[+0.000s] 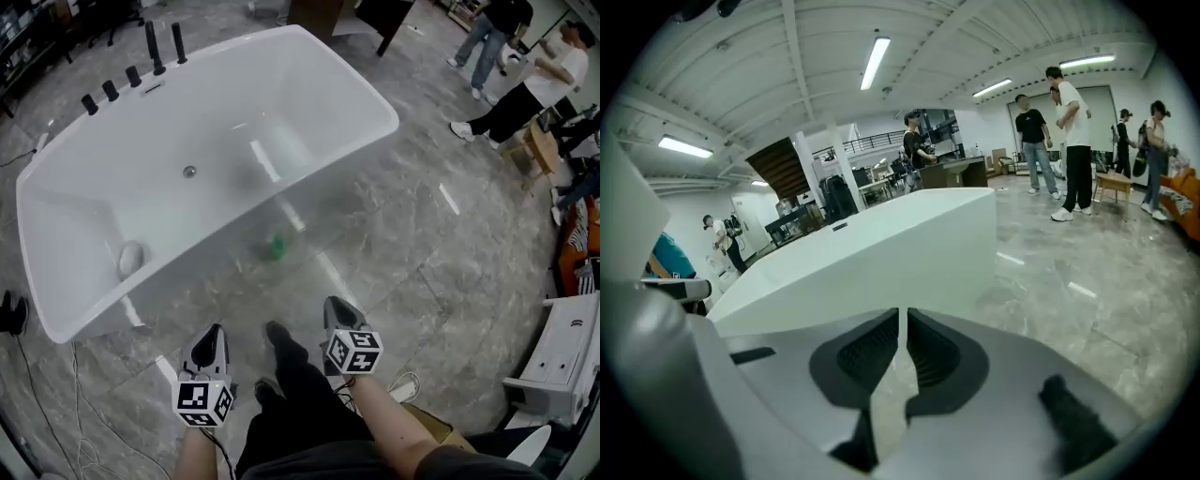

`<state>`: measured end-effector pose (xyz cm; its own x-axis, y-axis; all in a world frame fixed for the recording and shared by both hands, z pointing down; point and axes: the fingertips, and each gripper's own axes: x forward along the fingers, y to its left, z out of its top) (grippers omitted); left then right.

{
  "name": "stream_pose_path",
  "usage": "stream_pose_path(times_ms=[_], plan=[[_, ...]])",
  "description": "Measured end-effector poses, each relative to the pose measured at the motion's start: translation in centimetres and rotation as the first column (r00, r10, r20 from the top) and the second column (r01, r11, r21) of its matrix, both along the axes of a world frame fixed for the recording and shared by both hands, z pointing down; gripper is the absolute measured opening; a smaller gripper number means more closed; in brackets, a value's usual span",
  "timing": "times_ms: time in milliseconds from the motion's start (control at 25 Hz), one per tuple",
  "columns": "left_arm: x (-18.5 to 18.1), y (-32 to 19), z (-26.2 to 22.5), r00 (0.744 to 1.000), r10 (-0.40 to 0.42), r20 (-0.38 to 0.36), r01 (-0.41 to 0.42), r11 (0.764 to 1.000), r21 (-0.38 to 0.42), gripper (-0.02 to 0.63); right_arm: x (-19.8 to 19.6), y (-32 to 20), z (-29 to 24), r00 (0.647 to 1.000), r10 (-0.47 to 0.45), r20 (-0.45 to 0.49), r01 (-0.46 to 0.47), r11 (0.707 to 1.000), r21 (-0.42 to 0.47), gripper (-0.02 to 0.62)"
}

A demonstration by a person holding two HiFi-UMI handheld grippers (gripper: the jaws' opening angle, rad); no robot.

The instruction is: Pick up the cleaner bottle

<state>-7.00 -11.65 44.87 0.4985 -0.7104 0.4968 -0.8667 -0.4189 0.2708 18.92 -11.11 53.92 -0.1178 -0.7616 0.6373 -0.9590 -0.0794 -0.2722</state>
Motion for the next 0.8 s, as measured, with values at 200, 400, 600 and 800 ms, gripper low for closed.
stream_pose_path(times_ms=[200, 400, 600, 800], plan=[[0.9, -4.6, 5.5, 0.999, 0.018, 0.039, -0.017, 1.000, -0.025, 0.020, 0.1, -5.2, 6.1, 0.999, 0.029, 0.019, -0.029, 1.000, 0.005, 0.038], [1.4, -7.7, 11.9, 0.999, -0.013, 0.031, 0.014, 0.999, -0.048, 0.020, -1.3, -8.7, 14.0, 0.999, -0.042, 0.009, 0.043, 0.998, -0.048, 0.092], [0.7, -6.9, 19.5, 0.999, -0.053, -0.003, 0.052, 0.994, -0.098, 0.020, -3.4, -10.1, 21.5, 0.996, -0.083, -0.019, 0.081, 0.995, -0.060, 0.201], [-0.3, -8.2, 25.7, 1.000, -0.019, -0.002, 0.019, 0.996, -0.083, 0.020, -4.6, -11.5, 28.3, 0.995, -0.098, -0.012, 0.097, 0.994, -0.042, 0.305]])
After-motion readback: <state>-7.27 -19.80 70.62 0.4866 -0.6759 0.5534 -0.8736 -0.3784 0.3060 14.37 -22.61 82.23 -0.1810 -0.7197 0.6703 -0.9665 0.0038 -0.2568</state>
